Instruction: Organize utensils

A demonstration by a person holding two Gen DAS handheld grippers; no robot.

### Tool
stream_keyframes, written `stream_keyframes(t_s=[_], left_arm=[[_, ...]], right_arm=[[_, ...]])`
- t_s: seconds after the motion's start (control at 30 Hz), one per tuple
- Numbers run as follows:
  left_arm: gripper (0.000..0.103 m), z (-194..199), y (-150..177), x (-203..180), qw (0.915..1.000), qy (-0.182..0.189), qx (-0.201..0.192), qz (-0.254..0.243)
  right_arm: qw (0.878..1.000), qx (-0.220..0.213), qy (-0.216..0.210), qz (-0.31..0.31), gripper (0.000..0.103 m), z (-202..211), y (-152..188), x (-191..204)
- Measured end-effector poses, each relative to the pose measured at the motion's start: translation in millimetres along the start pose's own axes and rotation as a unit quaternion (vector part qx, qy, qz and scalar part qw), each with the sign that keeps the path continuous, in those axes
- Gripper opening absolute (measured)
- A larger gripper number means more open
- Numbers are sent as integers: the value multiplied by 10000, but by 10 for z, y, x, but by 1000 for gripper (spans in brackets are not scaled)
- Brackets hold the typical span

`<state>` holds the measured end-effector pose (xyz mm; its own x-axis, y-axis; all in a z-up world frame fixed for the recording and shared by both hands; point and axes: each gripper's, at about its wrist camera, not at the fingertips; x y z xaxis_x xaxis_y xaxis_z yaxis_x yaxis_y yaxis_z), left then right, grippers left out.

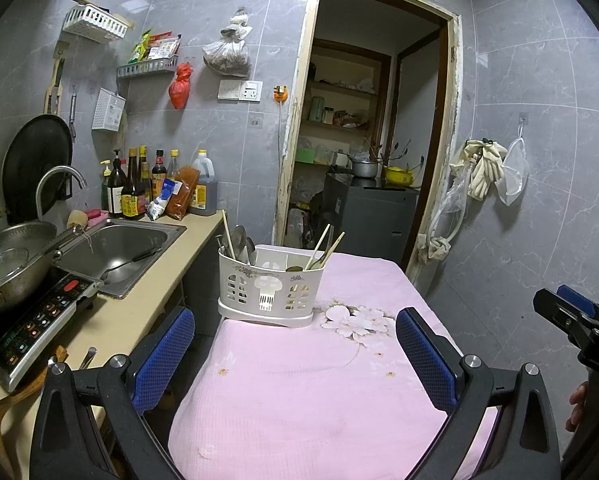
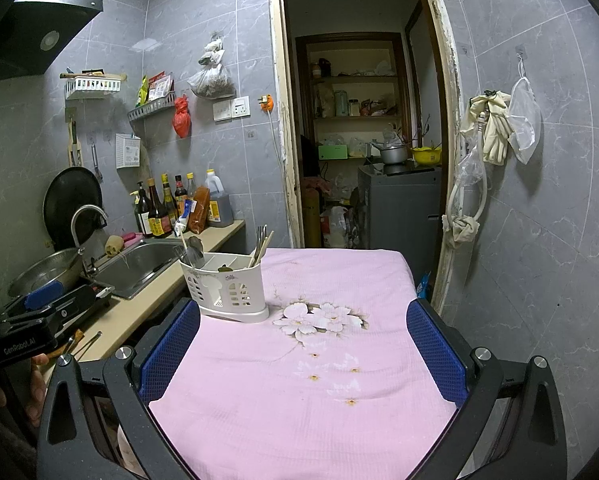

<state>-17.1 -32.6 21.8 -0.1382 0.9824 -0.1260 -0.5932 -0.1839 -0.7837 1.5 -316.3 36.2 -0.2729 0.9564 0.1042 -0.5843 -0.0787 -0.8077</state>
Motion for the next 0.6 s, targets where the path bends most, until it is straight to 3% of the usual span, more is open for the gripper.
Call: stream_keyframes(t_s=[0.6], left_arm=[[102, 51, 65, 22, 9998, 124, -11, -179]], right_arm=[[10000, 48, 26, -48, 101, 1, 57, 10]])
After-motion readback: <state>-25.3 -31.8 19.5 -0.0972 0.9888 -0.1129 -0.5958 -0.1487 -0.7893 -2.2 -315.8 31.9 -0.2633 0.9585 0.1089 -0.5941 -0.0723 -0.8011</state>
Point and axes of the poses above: each gripper's, at about its wrist camera, not at the fingertips, and z roughly against the way its jaws point, x to its left, y to its underside, and after that the axes turned 15 degrees about x, right-handed
